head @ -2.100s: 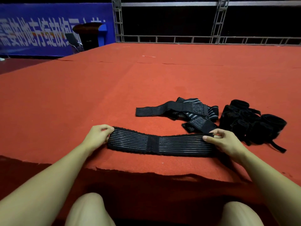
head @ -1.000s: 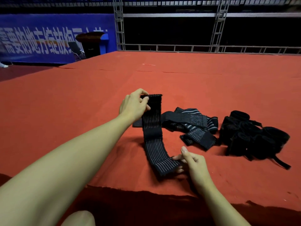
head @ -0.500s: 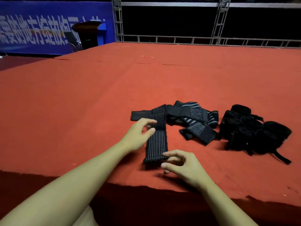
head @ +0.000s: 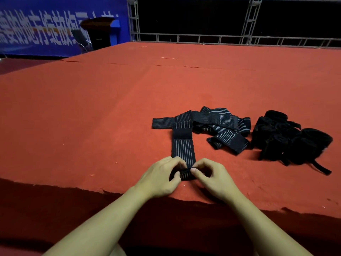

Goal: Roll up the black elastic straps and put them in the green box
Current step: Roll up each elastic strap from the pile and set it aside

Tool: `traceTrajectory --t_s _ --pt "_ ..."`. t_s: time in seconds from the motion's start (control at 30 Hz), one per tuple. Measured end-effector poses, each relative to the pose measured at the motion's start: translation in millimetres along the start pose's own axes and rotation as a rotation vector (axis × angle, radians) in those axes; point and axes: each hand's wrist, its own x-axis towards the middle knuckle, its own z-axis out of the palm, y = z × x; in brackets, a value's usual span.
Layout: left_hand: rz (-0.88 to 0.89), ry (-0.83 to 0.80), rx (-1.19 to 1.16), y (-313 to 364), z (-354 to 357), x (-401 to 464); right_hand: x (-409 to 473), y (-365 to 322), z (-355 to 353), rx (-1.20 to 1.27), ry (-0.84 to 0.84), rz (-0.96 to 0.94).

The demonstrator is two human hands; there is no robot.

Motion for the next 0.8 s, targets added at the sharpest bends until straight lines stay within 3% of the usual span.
traceTrajectory --t_s 0.43,0.8 --pt "0.103 0.032 0.091 -2.1 4.9 0.3 0.4 2.2 3.0 -0.223 -0.009 -0.089" --pt "0.075 0.088 0.100 -4.9 4.7 1.3 -1.5 6.2 6.8 -0.364 -0.055 -0.171"
